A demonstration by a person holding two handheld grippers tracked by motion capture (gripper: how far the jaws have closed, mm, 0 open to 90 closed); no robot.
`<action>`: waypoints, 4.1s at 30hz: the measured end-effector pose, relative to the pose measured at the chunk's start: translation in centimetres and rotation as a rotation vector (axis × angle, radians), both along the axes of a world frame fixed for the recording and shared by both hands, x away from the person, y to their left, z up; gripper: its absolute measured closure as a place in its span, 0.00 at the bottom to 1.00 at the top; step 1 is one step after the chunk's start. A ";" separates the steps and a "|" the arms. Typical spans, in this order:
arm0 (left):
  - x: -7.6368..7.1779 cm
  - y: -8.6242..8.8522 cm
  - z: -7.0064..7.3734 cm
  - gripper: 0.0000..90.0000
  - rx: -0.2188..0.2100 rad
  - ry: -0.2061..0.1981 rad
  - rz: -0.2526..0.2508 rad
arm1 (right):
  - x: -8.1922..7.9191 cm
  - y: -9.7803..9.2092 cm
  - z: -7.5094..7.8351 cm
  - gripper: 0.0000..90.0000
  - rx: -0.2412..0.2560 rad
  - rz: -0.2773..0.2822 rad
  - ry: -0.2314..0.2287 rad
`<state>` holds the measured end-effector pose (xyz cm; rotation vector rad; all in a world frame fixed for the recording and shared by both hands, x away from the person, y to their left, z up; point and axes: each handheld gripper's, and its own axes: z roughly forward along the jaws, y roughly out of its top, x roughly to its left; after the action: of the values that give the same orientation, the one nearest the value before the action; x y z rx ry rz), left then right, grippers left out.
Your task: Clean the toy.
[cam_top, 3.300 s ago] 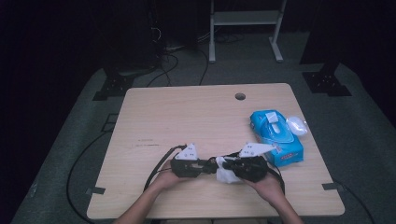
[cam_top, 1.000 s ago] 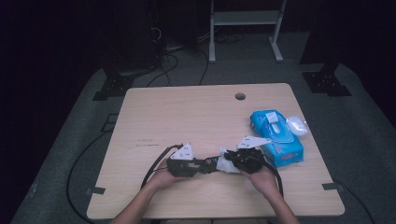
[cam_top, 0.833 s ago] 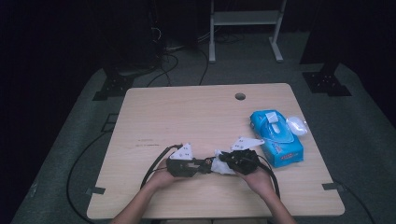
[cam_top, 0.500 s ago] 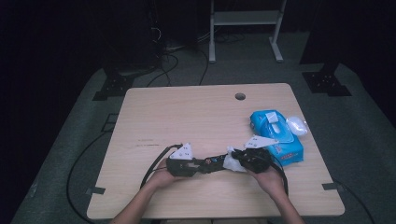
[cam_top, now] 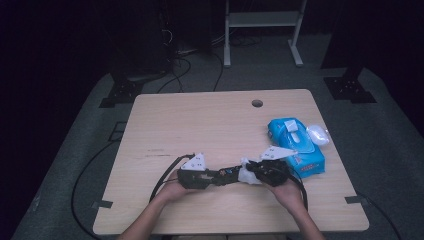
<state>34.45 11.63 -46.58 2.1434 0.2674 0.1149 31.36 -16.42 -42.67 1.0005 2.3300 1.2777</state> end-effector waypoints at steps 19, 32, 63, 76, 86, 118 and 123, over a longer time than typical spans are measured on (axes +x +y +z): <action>0.1 0.5 0.1 0.80 0.003 0.003 -0.005 | 0.2 0.3 0.0 0.94 0.001 0.013 0.005; 0.1 0.5 0.2 0.80 0.018 -0.002 -0.012 | 0.2 0.9 0.0 0.94 -0.004 0.026 -0.002; 0.0 0.6 0.2 0.80 0.018 -0.001 -0.010 | 0.4 4.6 -0.1 0.94 0.010 0.094 0.012; 0.1 0.7 0.2 0.81 0.017 -0.001 -0.009 | 0.6 -1.2 -0.1 0.94 0.031 -0.036 0.018; 0.2 1.2 0.3 0.81 0.018 0.004 -0.001 | 0.7 -0.9 -0.2 0.94 0.041 -0.036 0.018; 0.1 1.7 0.4 0.82 0.020 0.002 0.003 | 0.7 1.0 -0.2 0.94 0.041 0.018 0.020; 0.1 1.7 0.4 0.82 0.021 0.004 0.006 | 0.4 -0.8 -0.2 0.94 0.039 -0.022 0.017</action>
<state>34.55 13.28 -46.14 2.1638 0.2758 0.1176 31.78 -17.25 -42.89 1.0502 2.3094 1.3154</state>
